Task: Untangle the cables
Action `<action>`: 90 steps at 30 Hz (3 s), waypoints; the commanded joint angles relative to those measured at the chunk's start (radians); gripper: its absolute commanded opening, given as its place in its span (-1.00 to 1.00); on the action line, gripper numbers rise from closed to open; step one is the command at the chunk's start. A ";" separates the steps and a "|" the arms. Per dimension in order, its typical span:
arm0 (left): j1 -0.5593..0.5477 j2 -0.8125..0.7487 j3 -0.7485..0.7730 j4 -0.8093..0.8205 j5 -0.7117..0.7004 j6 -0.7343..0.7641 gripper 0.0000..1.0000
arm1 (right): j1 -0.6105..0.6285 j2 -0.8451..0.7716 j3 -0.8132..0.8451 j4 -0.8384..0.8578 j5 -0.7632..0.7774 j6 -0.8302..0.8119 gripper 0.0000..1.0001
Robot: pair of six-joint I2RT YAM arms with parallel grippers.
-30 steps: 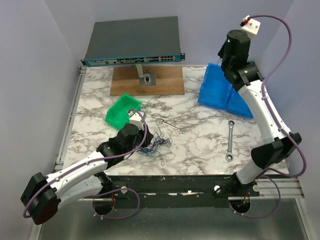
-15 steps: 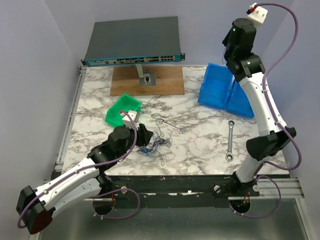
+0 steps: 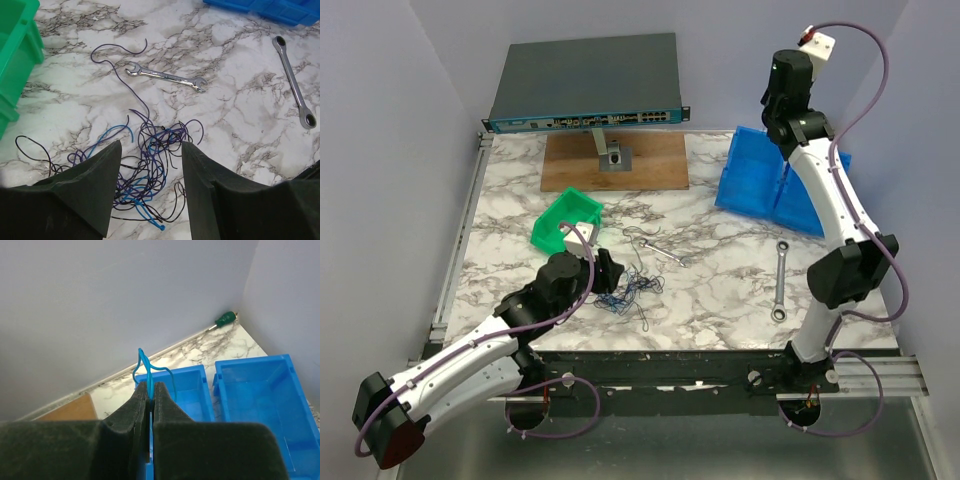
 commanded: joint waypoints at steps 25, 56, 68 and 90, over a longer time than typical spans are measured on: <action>0.026 0.019 0.022 -0.065 -0.051 0.004 0.41 | -0.128 0.411 -0.142 0.032 -0.189 0.218 -0.98; 0.132 0.083 -0.017 -0.177 0.181 -0.155 0.88 | 0.379 -0.251 -1.025 0.291 -0.869 0.104 0.36; 0.137 0.110 -0.076 -0.082 0.195 -0.188 0.65 | 0.464 -0.212 -1.178 0.471 -1.032 0.137 0.32; 0.136 0.174 -0.114 0.099 0.285 -0.142 0.54 | 0.500 -0.233 -1.237 0.578 -0.976 0.175 -0.99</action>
